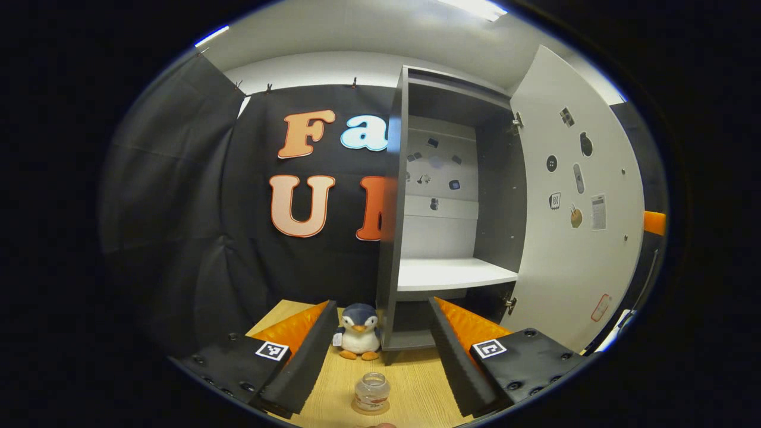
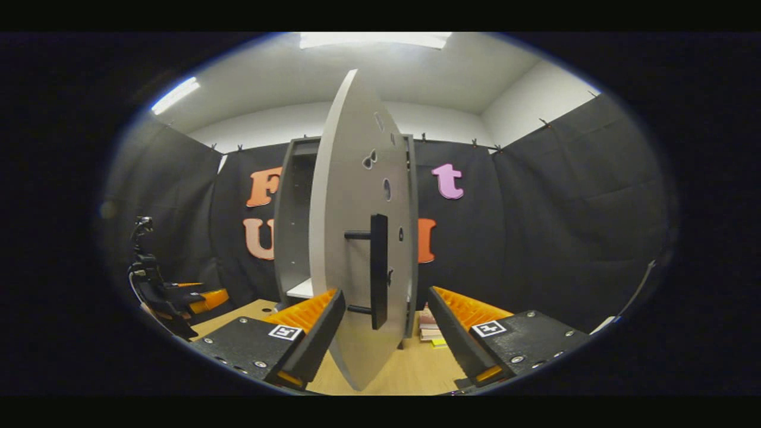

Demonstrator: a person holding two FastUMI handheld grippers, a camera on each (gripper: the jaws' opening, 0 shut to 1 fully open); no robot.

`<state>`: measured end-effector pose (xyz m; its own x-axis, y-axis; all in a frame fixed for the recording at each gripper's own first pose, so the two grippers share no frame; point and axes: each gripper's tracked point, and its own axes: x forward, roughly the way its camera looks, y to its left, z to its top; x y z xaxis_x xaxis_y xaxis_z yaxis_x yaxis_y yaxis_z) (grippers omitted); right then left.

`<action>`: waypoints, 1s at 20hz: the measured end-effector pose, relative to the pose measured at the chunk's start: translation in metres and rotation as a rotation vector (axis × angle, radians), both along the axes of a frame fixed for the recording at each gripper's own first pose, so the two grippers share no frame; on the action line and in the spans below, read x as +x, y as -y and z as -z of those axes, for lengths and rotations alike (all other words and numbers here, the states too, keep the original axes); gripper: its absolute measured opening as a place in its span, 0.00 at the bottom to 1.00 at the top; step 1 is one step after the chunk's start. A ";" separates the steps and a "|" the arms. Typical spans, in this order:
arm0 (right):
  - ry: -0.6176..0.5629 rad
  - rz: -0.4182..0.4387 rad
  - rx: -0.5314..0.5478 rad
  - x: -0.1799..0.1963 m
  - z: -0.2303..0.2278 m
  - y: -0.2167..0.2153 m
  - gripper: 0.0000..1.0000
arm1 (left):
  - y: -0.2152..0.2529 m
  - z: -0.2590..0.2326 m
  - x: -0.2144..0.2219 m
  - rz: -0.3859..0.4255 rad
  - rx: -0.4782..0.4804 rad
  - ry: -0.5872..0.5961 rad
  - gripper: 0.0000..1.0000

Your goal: Open the cabinet door with the right hand, grasp the bottle in the cabinet with the left hand and place it on the coaster, then close the cabinet door with the right hand.

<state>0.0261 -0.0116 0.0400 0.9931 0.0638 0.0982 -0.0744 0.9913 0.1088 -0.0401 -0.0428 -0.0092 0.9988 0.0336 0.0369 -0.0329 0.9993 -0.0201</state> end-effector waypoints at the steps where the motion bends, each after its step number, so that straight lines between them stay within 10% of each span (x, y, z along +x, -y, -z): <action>1: 0.005 -0.021 0.010 0.006 -0.002 -0.013 0.96 | -0.005 -0.001 0.000 -0.002 0.001 0.003 0.96; 5: 0.002 -0.074 0.013 0.038 -0.006 -0.061 0.94 | -0.029 -0.006 0.004 -0.003 -0.006 0.012 0.96; 14: 0.012 -0.165 -0.017 0.103 -0.014 -0.162 0.28 | -0.082 0.001 0.020 -0.011 -0.010 0.000 0.96; 20: -0.011 -0.131 -0.027 0.150 -0.018 -0.203 0.30 | -0.107 0.002 0.038 -0.017 -0.029 -0.008 0.96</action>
